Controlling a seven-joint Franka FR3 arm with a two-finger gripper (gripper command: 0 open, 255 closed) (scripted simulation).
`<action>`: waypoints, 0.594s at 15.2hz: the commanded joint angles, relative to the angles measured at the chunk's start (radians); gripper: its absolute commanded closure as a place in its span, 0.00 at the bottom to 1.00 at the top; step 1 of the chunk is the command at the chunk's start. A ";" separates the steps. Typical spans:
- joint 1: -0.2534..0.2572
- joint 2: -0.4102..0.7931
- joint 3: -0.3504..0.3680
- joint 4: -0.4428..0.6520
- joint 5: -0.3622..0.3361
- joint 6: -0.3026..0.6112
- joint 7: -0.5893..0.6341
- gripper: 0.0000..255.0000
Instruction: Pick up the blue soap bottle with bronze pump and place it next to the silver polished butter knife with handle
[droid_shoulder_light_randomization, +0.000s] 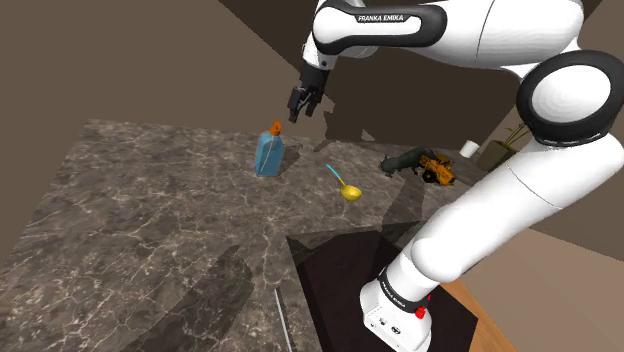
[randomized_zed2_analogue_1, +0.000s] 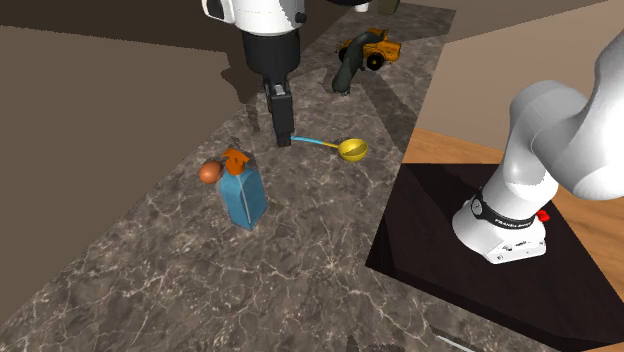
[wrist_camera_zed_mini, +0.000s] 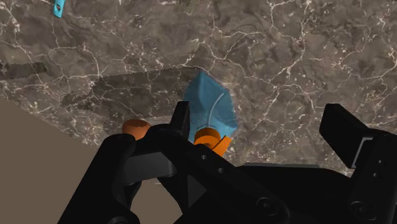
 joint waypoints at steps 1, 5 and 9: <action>-0.003 0.076 -0.006 0.050 0.000 0.029 -0.014 0.00; -0.006 0.228 -0.008 0.179 0.003 0.059 -0.030 0.00; -0.007 0.334 -0.009 0.269 0.005 0.080 -0.040 0.00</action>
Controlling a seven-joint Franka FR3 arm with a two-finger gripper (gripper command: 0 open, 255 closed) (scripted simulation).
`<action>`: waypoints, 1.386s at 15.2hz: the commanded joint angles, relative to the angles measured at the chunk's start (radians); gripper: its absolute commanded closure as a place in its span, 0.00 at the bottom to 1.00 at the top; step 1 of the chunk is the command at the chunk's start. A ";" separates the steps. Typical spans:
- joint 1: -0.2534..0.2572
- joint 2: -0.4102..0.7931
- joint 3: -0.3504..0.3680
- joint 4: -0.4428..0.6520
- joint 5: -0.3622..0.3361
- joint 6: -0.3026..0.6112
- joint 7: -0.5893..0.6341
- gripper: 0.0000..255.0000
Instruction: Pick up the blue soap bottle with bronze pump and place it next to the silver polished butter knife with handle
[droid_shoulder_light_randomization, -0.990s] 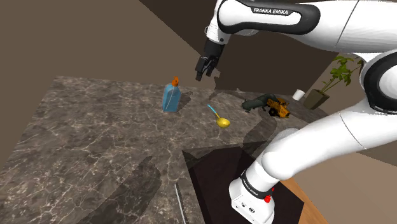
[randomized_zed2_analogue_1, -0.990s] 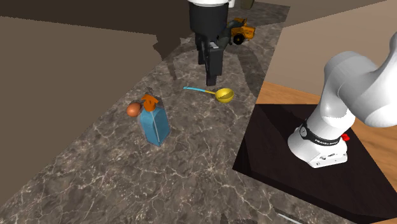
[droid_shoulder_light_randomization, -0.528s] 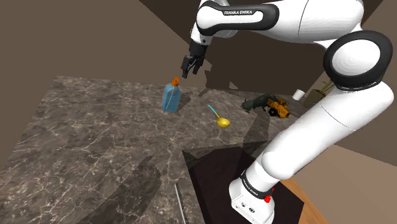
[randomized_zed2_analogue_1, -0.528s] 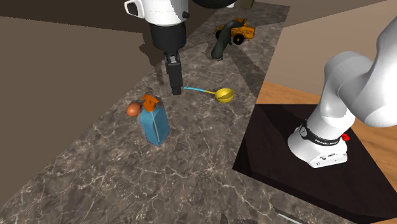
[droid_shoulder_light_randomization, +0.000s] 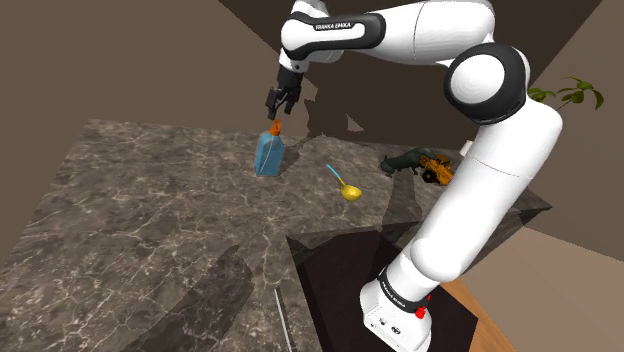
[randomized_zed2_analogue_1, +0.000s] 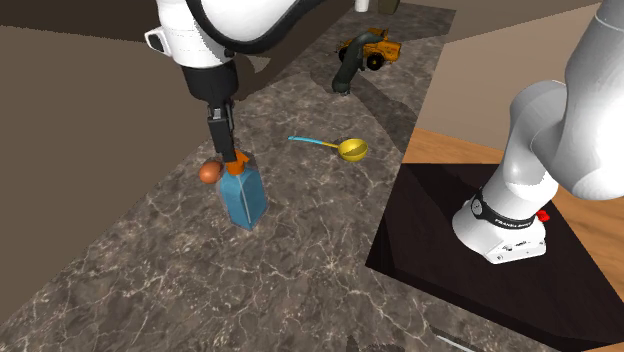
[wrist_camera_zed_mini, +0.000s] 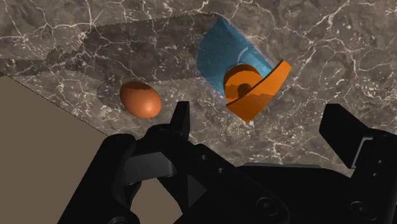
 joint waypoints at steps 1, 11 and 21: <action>0.001 0.021 0.001 0.004 0.000 0.019 0.000 0.00; 0.002 0.044 0.002 -0.043 0.001 0.088 0.000 0.00; 0.002 0.044 0.002 -0.043 0.001 0.088 0.000 1.00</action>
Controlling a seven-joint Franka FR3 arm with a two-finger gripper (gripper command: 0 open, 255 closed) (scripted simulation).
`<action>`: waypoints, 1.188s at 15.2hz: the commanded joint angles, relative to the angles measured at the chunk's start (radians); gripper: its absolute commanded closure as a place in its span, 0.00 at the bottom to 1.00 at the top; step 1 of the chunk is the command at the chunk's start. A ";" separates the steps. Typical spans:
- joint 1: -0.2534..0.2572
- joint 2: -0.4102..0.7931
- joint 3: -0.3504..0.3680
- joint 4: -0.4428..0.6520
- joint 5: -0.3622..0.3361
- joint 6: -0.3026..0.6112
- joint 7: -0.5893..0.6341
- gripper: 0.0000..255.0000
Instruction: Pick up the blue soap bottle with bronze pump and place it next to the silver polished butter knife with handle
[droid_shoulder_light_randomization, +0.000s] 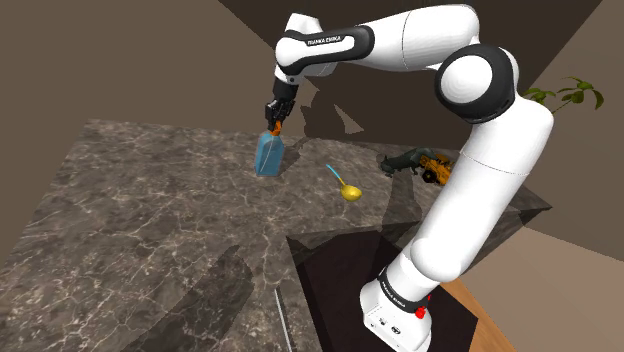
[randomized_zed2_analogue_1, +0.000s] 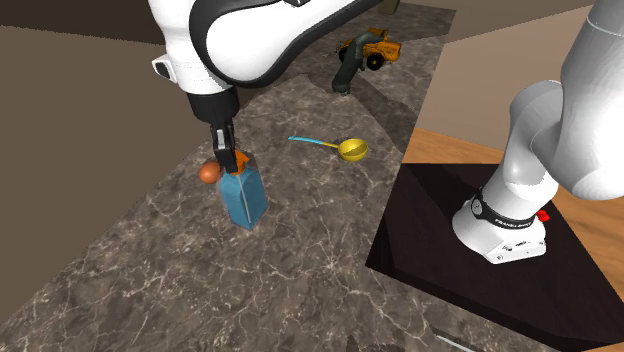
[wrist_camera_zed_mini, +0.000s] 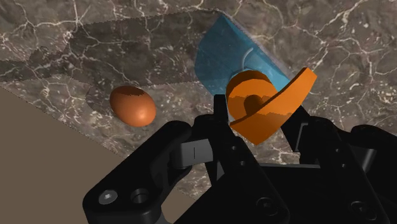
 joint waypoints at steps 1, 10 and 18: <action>0.000 0.000 0.000 0.000 0.000 0.000 0.000 1.00; 0.000 -0.024 0.000 0.063 -0.001 -0.087 0.002 1.00; 0.000 -0.040 0.000 0.151 -0.002 -0.190 0.005 1.00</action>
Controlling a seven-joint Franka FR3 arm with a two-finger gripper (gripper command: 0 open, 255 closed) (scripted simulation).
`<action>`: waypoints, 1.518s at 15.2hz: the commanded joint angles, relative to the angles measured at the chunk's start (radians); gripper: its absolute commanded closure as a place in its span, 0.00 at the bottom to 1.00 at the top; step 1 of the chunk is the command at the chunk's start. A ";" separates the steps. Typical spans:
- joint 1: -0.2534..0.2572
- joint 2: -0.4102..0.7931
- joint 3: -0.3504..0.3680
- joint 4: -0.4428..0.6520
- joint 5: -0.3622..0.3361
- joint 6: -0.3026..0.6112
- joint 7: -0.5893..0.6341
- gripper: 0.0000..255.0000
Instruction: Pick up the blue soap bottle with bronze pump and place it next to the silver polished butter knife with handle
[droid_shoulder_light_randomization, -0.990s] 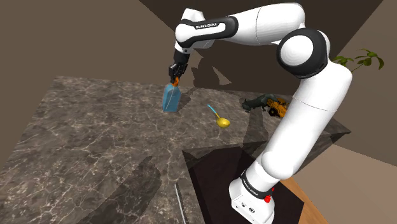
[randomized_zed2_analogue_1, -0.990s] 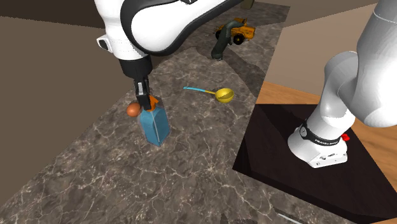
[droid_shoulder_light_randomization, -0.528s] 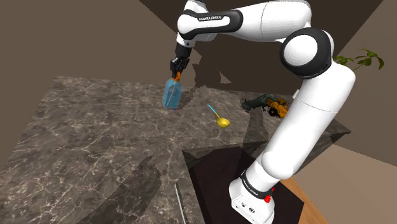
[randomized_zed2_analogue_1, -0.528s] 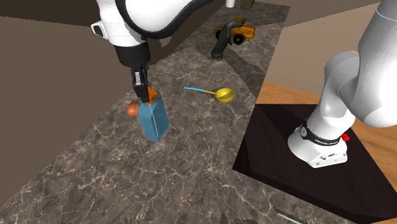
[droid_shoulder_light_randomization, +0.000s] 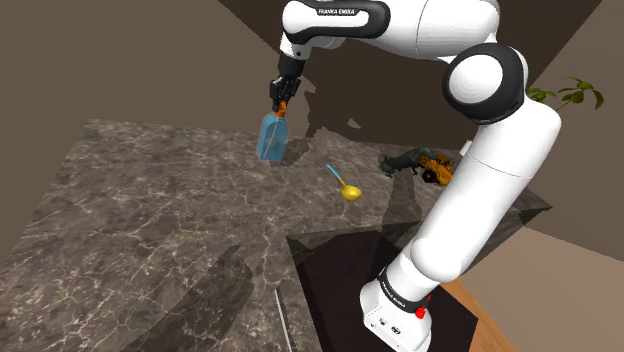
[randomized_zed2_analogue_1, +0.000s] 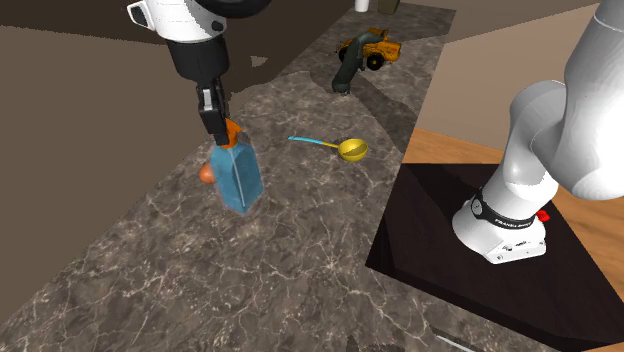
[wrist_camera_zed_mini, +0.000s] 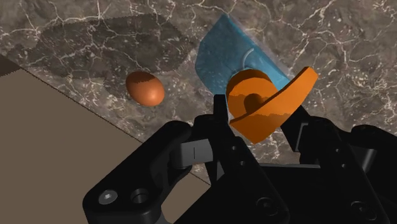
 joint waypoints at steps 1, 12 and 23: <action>0.000 -0.003 0.000 0.024 0.000 -0.027 0.001 1.00; 0.000 0.001 0.000 0.178 -0.001 -0.177 0.004 1.00; -0.001 0.041 0.000 0.382 -0.001 -0.341 0.008 1.00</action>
